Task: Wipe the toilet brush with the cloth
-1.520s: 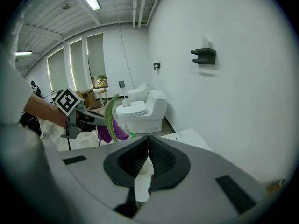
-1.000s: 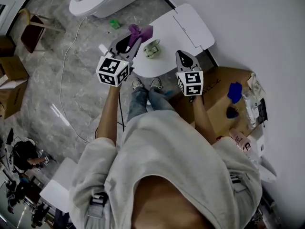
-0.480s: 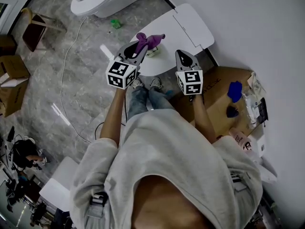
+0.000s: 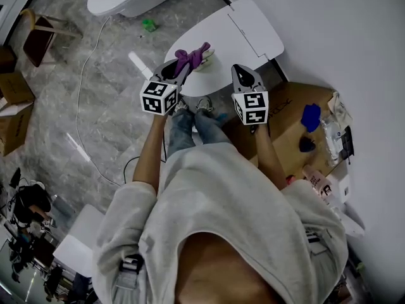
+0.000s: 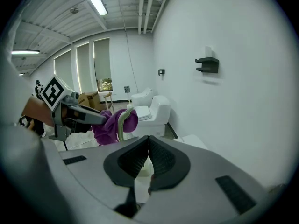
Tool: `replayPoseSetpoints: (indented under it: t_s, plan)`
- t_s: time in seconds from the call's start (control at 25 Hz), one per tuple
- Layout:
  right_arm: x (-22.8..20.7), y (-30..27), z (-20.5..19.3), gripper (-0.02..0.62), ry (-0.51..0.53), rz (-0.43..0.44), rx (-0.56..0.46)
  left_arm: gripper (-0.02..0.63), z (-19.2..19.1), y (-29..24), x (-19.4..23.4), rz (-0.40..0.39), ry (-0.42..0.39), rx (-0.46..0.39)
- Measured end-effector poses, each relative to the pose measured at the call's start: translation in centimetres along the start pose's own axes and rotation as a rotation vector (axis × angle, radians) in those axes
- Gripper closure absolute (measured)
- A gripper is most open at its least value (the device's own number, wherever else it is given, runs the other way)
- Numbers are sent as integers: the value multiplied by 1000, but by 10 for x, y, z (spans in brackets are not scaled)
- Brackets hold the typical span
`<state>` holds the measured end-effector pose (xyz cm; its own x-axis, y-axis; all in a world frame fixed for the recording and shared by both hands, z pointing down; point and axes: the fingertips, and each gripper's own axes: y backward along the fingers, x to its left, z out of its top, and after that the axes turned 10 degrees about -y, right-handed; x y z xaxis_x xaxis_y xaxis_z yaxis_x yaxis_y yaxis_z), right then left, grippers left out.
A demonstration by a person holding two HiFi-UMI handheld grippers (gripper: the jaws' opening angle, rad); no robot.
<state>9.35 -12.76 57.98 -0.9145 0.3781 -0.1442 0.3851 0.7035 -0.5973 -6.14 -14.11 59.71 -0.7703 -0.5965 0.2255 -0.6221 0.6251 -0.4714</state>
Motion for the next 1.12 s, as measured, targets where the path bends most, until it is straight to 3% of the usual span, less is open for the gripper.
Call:
replayPoseSetpoints:
  t_s: [0.68,1.12]
  plan:
    - [-16,-11,-17,565,-3,-20,70,500,-84,-39,24,4,111,161]
    - [-24,-10,-28,565,4,-28,99,500,-124,-67,40,17,138,268]
